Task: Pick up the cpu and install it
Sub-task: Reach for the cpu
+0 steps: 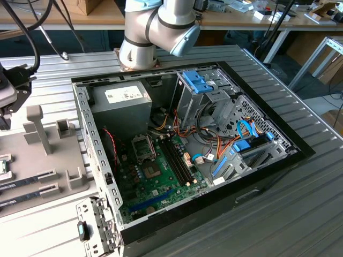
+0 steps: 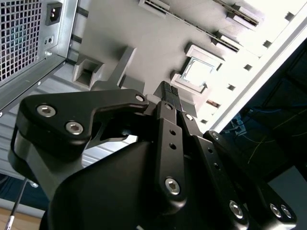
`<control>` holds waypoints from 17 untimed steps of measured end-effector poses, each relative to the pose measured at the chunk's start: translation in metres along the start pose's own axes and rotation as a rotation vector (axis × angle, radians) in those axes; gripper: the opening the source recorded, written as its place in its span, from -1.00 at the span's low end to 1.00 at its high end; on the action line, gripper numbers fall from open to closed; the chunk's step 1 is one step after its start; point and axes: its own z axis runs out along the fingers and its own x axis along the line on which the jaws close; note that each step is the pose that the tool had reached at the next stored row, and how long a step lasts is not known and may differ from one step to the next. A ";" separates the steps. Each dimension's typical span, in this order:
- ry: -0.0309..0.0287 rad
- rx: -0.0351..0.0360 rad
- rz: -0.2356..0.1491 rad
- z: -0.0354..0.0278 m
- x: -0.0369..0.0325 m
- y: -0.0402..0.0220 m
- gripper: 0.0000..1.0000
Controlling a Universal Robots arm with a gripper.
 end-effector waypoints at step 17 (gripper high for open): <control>0.0000 0.0000 0.000 0.0082 0.0015 -0.0005 -0.79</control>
